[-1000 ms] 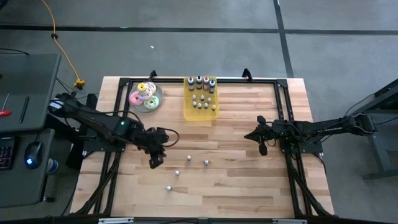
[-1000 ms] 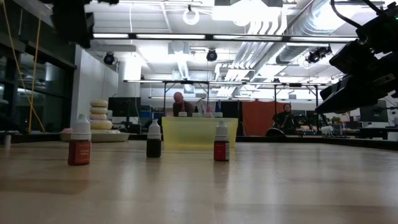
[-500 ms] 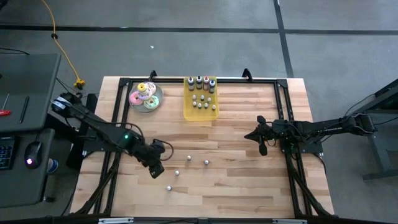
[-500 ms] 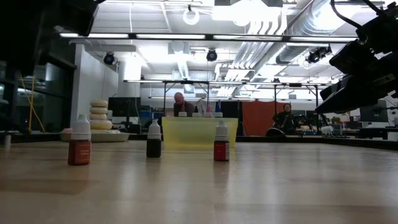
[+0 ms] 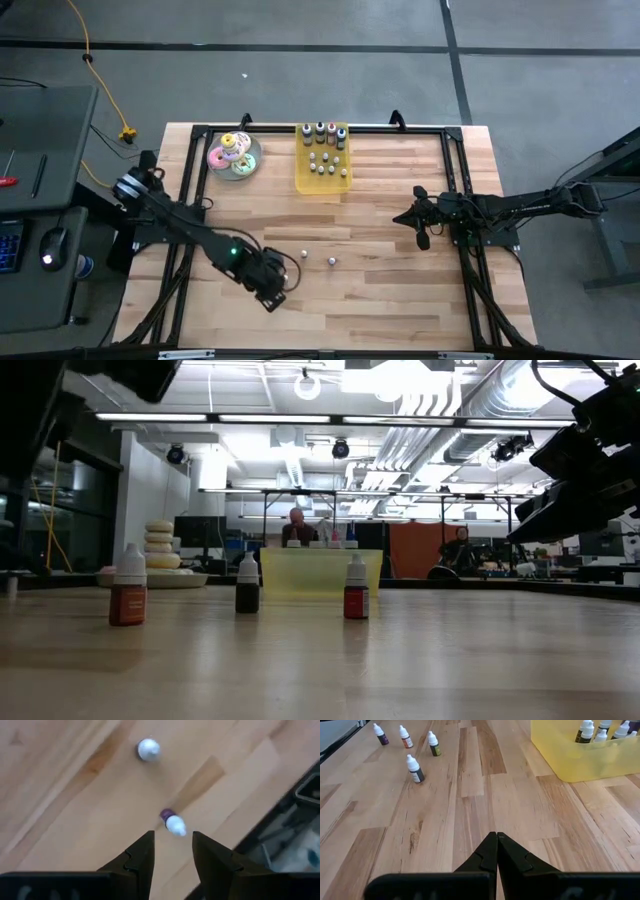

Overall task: Pick & Place food coloring
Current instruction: Put the small purple food coloring bottle into the yellow bin

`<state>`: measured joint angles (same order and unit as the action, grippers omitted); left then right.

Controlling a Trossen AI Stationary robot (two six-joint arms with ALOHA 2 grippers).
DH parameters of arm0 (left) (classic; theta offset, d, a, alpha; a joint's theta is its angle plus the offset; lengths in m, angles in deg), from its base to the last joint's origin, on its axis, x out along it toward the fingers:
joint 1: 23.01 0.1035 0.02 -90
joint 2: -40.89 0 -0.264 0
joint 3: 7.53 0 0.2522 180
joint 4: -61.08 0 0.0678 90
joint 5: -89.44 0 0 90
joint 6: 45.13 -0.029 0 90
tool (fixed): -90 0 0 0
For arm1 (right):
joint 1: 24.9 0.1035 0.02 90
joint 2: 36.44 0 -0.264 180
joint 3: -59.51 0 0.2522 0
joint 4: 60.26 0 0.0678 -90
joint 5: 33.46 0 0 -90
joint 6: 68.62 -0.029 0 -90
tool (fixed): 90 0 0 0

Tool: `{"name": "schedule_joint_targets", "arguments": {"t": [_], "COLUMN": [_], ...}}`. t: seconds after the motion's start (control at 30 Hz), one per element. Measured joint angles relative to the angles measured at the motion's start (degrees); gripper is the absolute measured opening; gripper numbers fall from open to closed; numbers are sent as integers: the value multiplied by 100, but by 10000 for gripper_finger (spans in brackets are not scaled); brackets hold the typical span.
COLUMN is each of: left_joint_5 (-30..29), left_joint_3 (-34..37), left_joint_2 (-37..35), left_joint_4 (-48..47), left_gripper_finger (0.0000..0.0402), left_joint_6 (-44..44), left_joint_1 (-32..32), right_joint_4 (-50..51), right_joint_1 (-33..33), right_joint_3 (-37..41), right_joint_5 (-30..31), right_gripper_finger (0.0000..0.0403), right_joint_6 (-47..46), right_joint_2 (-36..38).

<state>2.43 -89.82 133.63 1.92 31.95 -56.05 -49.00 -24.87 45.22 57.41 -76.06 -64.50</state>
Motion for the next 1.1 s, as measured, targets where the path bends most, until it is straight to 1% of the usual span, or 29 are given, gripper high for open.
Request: {"name": "schedule_joint_targets", "arguments": {"t": [0.1, 0.2, 0.37, 0.53, 0.83, 0.97, 1.1], "left_joint_5": [-283, -384, -509, -482, -476, -709, -792], "left_joint_3": [-347, -500, -504, -508, -502, -490, -500], "left_joint_2": [221, 371, 720, 889, 882, 961, 1043], "left_joint_4": [-434, -516, -283, 55, -45, -90, -23], "left_gripper_finger": [127, 127, 127, 127, 127, 127, 127], "left_joint_6": [270, 451, 613, 617, 616, 576, 541], "left_joint_1": [-174, -356, -565, -563, -563, -563, -561], "right_joint_4": [9, -11, 6, 0, -28, -29, -29], "right_joint_1": [2, 2, 1, 2, 0, 0, 2], "right_joint_3": [1, 0, 0, 0, 1, 0, 0], "right_joint_5": [2, 2, 0, 2, 2, 1, 0], "right_gripper_finger": [0, 0, 0, 0, 0, 0, 0], "right_joint_6": [0, 0, 0, 0, 0, 0, 0], "right_joint_2": [1, -8, -7, 0, -4, -4, -4]}}
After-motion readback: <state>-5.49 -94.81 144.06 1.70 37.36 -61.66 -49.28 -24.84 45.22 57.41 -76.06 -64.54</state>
